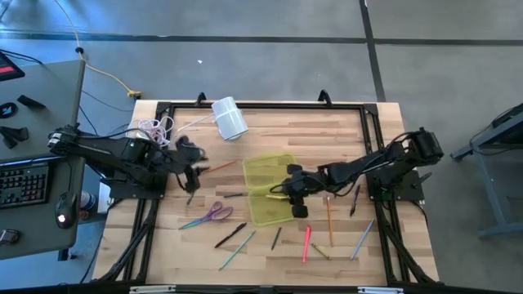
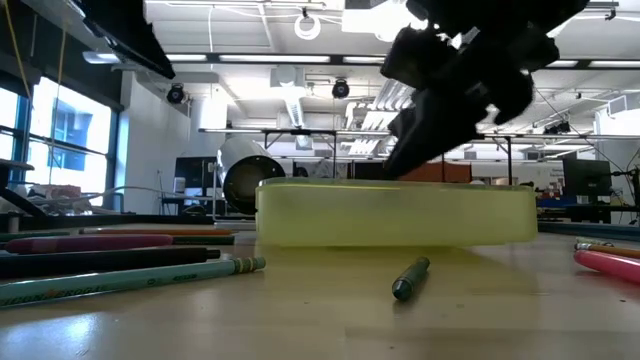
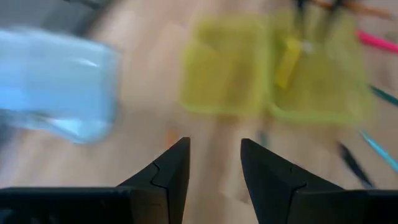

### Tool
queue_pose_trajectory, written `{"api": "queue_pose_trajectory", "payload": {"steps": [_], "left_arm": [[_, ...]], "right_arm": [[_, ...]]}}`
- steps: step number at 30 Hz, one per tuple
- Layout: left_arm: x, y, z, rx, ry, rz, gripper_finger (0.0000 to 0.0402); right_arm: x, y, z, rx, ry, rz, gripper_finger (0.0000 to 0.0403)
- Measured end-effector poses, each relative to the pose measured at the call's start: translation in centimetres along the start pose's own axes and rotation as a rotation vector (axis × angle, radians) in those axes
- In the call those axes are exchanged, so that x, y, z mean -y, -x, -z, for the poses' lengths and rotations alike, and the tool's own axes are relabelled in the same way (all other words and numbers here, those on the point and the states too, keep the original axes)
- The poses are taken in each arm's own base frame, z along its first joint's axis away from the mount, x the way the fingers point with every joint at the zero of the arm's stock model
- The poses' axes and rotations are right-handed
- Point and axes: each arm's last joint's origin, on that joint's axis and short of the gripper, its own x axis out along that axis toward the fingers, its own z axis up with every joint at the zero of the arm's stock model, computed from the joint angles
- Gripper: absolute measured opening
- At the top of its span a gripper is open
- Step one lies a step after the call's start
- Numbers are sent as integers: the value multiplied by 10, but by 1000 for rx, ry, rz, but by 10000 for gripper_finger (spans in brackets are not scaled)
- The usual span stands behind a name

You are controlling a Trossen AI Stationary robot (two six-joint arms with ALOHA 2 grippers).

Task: Pick & place school supplies into a supply box
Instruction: Put the purple scissors into the supply box

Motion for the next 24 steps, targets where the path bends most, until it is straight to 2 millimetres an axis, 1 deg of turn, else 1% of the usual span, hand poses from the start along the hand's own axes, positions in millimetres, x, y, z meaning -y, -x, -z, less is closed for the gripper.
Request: {"api": "queue_pose_trajectory", "payload": {"steps": [2,5,10,15,20,24], "left_arm": [[7,-10,1,-79,27,67,177],[18,-31,4,-200,64,92,177],[36,-71,14,-412,124,94,177],[49,-106,29,-605,139,86,177],[60,-137,42,-700,138,99,177],[64,-154,54,-773,118,80,177]], "right_arm": [[4,1,-5,42,-2,-2,113],[12,7,-12,93,-18,-4,113],[22,27,-24,177,1,55,113],[24,50,-34,247,43,105,113],[24,66,-40,299,66,140,113],[24,69,-40,302,66,146,113]]}}
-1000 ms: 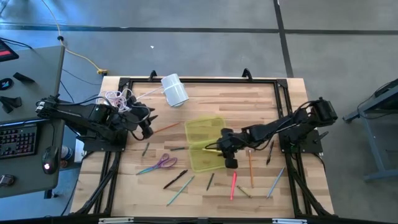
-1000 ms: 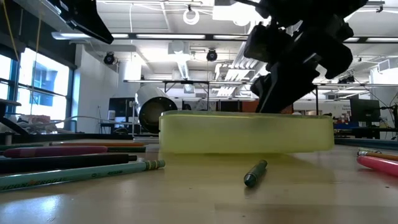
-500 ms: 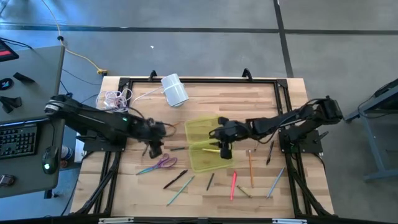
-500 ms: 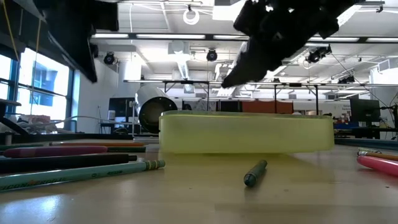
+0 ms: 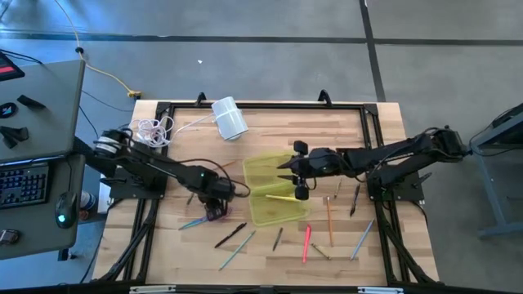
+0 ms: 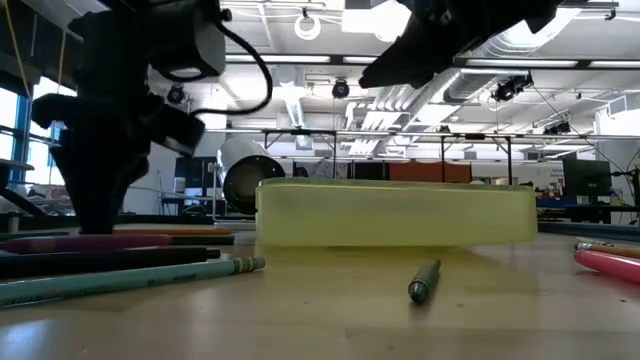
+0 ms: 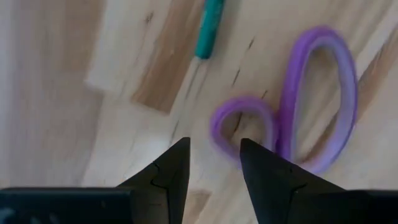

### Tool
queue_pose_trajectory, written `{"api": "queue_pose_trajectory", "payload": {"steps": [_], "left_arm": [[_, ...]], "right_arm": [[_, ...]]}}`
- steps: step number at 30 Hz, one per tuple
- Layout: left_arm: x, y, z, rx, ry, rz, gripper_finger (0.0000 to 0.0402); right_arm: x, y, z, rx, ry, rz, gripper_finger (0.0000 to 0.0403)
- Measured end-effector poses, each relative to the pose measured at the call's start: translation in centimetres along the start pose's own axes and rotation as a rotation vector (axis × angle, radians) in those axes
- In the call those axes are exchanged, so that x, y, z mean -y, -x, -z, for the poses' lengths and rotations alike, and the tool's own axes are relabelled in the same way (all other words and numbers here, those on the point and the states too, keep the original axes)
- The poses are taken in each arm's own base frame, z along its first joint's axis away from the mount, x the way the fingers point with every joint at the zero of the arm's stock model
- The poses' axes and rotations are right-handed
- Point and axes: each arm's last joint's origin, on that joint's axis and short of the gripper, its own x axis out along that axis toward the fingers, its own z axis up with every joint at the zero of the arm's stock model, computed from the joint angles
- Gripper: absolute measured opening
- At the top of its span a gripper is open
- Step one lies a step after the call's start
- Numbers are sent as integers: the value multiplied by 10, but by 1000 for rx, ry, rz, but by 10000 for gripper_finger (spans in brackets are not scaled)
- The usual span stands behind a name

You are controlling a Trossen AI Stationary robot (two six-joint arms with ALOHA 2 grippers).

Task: Pick & place school supplies into a supply box
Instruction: Put the purple scissors into the supply box

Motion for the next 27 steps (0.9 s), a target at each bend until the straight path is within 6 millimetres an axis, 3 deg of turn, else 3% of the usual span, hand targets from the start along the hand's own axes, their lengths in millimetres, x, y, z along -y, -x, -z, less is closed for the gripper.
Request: {"api": "queue_pose_trajectory", "payload": {"steps": [9,18,23,27], "left_arm": [[0,-12,-4,-1,6,-56,167],[-1,-12,-3,17,16,-95,20],[-1,3,-2,14,35,-80,51],[8,30,-11,82,9,-23,38]], "right_arm": [[1,0,1,-13,37,22,113],[1,0,0,-7,38,22,113],[1,0,0,-7,43,22,113],[1,0,1,-7,43,22,113]]}}
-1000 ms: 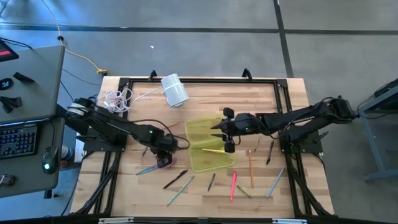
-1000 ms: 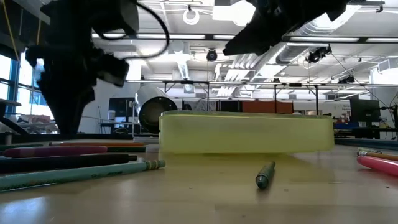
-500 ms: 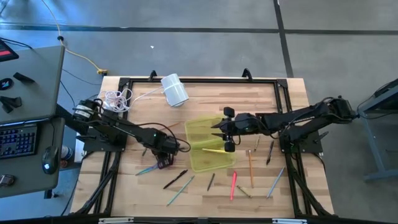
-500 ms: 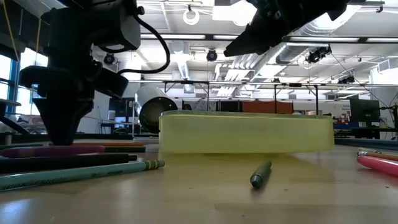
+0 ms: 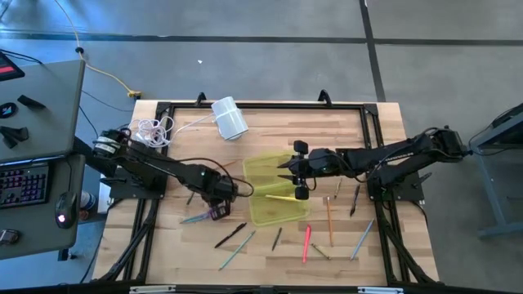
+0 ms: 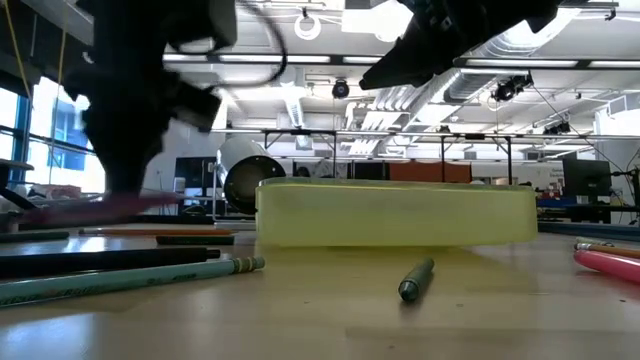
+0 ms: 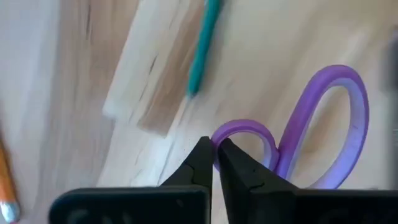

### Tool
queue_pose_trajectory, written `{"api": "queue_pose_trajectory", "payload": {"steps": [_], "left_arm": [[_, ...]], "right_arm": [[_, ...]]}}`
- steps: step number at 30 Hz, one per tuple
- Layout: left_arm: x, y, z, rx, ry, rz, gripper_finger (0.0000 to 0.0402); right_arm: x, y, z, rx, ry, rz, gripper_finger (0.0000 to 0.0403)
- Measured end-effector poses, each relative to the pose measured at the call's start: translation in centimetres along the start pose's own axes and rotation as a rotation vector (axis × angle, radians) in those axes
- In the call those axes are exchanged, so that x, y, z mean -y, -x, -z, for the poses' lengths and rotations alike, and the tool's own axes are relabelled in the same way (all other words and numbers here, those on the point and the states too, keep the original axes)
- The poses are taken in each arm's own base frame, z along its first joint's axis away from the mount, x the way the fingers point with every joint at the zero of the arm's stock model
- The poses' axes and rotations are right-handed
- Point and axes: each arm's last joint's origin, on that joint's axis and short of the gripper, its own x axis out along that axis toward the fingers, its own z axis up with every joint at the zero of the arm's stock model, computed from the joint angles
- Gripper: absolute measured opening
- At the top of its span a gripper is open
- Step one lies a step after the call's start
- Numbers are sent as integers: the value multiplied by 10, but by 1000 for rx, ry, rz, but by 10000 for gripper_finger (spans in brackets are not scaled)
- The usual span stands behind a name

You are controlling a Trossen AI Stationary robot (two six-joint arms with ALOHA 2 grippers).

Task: Pick & place school supplies into a supply box
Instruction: Put the purple scissors into the supply box

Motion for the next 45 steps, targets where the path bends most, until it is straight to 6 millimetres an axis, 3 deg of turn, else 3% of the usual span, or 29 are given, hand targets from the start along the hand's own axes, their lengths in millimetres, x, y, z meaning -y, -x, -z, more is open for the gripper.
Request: {"api": "queue_pose_trajectory", "payload": {"steps": [4,8,12,19,25,29,35,38,41,45], "left_arm": [[9,24,-13,58,-65,18,12],[21,53,-32,211,-206,31,31],[29,71,-59,389,-310,9,42],[20,78,-121,511,-311,61,25],[20,79,-159,521,-347,63,36],[29,72,-173,512,-392,60,35],[36,44,-177,449,-421,44,34],[38,43,-177,457,-434,11,35],[36,56,-177,427,-428,-80,31],[37,95,-181,458,-437,-132,30]], "right_arm": [[0,0,0,-4,-21,-7,113],[-2,6,1,-31,-44,-28,113],[-2,26,0,-68,-125,-12,113],[-7,68,8,-212,-363,-16,113],[-14,79,12,-253,-388,37,113],[-17,79,14,-267,-368,50,113],[-16,79,15,-277,-368,53,113],[-17,79,15,-280,-362,52,113],[-16,79,16,-282,-366,53,113],[-16,79,16,-282,-371,54,113]]}}
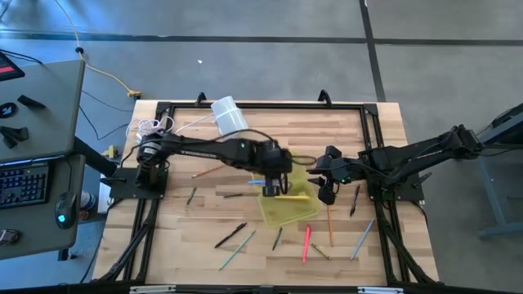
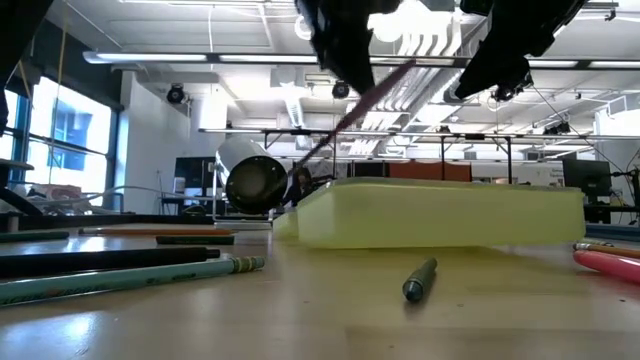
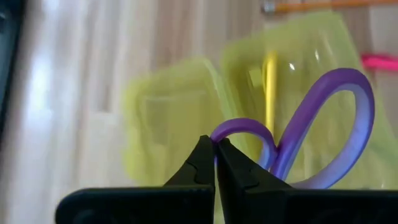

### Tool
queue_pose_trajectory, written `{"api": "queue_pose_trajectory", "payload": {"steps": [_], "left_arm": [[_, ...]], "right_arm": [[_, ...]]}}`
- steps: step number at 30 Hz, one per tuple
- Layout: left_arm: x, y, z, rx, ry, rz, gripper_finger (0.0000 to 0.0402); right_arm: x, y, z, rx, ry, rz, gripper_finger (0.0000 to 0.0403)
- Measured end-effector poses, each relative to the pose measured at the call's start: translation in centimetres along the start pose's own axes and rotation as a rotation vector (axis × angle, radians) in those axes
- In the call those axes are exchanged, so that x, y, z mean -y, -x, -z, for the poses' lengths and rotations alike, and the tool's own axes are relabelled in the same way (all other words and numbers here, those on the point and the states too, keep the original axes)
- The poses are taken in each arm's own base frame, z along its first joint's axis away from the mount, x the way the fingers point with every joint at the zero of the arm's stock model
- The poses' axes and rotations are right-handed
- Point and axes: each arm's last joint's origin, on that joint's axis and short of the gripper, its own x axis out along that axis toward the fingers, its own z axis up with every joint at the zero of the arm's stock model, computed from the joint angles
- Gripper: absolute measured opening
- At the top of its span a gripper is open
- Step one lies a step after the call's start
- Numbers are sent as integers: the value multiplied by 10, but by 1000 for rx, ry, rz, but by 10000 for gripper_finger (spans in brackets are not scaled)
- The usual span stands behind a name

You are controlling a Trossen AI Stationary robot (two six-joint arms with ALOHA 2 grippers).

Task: Pick & place school supplies into a supply box
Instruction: Put the purple scissors into the supply box, then put the top orange pencil into the supply box

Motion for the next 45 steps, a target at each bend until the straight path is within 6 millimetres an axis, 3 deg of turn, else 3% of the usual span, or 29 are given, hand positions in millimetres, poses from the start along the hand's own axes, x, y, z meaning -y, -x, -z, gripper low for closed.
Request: {"api": "queue_pose_trajectory", "payload": {"steps": [7,13,19,24,30,40,45], "left_arm": [[0,17,-19,125,-55,107,36],[14,-21,-20,150,-56,213,33],[21,-45,-15,93,-25,282,37],[21,-53,-6,0,-27,235,36],[20,-65,10,-150,-76,124,63],[26,-83,17,-201,-176,166,112],[25,-83,17,-203,-177,166,135]], "right_arm": [[0,0,1,-12,-62,-3,113],[2,0,7,-71,-76,19,113],[7,2,13,-121,-152,85,113],[8,2,14,-125,-148,102,113],[8,2,14,-128,-144,103,113],[8,2,14,-123,-115,99,113],[8,2,14,-122,-111,99,113]]}}
